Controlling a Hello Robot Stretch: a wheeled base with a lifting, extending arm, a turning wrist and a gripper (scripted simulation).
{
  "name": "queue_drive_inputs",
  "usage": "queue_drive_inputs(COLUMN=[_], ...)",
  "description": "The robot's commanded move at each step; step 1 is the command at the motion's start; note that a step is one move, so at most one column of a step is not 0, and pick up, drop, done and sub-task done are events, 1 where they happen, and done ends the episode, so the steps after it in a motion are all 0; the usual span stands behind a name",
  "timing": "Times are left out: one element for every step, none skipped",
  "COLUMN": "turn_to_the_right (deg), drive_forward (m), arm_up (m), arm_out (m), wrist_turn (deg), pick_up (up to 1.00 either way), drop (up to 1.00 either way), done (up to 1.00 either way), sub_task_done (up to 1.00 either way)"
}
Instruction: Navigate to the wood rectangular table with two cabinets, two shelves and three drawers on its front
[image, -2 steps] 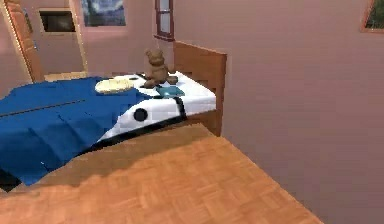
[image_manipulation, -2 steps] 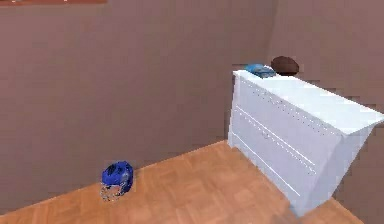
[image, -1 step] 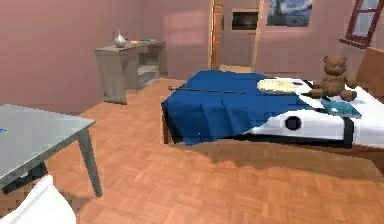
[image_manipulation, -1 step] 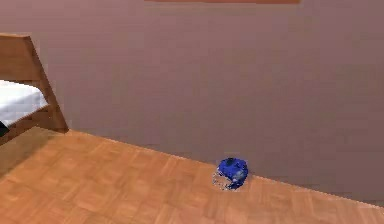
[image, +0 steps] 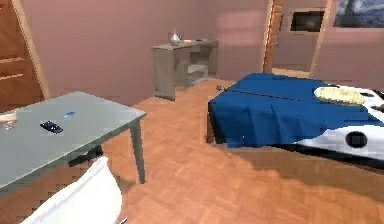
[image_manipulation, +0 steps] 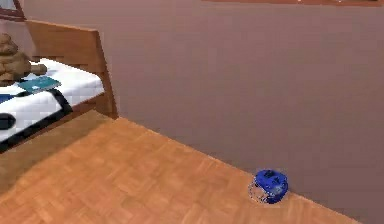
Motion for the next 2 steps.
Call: queue_drive_inputs(turn_to_the_right=[0.0, -3.0], drive_forward=[0.75, 0.00], arm_up=[0.00, 0.00], arm_out=[0.00, 0.00], wrist_turn=[0.0, 0.0], pick_up=[0.00, 0.00], drop=[0.00, 0.00], done=[0.00, 0.00], sub_task_done=[0.00, 0.00])
